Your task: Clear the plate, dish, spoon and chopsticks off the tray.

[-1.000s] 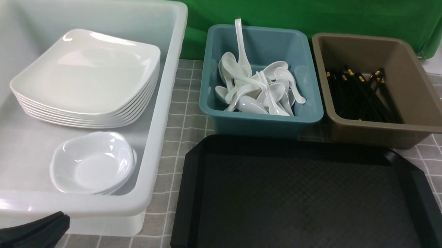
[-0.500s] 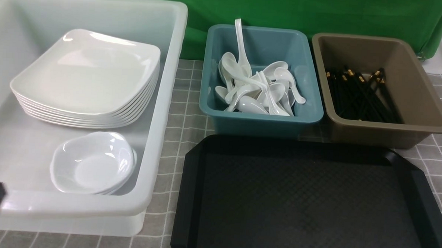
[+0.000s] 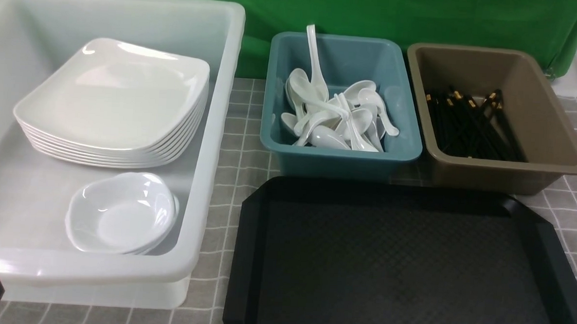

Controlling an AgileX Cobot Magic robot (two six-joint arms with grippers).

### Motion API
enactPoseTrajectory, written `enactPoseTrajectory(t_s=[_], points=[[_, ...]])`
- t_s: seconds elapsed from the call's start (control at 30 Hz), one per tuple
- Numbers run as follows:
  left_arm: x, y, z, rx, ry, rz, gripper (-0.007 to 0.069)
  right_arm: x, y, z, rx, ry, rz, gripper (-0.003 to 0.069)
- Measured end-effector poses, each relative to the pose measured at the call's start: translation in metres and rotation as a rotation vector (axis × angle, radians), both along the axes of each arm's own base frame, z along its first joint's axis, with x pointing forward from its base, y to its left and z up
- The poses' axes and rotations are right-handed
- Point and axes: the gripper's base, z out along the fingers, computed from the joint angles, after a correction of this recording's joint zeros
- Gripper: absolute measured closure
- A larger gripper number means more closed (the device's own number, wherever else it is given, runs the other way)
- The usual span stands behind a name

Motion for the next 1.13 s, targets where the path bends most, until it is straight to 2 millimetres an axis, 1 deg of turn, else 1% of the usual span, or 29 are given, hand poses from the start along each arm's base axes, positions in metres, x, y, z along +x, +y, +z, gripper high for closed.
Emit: enactPoseTrajectory(t_s=[1.13], points=[[0.0000, 0.0002, 0.0006, 0.008, -0.007, 0.001, 0.0615, 0.0000, 0.0000, 0.0000, -0.001, 0.000, 0.000, 0.0446]])
